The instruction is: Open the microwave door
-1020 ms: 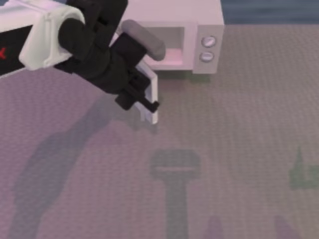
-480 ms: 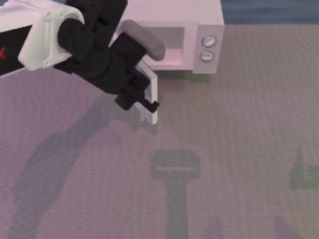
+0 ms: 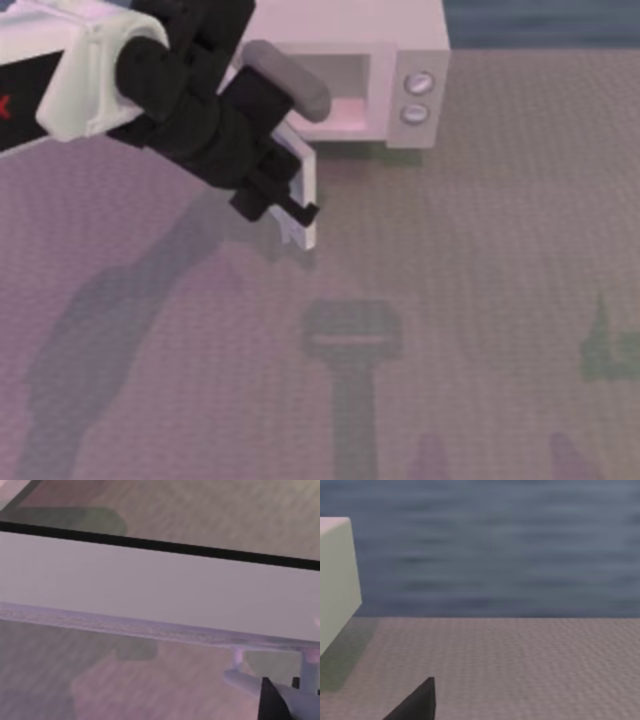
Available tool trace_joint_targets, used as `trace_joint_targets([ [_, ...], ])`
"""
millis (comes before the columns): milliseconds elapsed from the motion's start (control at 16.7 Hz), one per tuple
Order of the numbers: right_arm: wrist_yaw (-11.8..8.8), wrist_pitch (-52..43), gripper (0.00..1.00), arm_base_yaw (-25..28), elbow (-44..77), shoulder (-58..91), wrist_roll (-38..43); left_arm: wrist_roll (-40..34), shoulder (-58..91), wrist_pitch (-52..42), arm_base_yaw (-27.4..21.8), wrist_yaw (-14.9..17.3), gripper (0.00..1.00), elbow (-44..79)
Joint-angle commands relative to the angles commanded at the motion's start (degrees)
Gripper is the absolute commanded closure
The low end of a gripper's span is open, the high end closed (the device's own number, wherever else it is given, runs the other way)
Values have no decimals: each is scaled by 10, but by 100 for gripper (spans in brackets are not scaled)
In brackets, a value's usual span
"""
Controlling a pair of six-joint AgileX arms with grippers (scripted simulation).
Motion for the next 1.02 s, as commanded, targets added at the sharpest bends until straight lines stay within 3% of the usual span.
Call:
trace_joint_targets([
  [480, 0, 0, 0, 0, 0, 0, 0, 64, -13, -13, 25, 34, 100, -13],
  [1020, 0, 0, 0, 0, 0, 0, 0, 68, -14, -14, 27, 36, 100, -15],
])
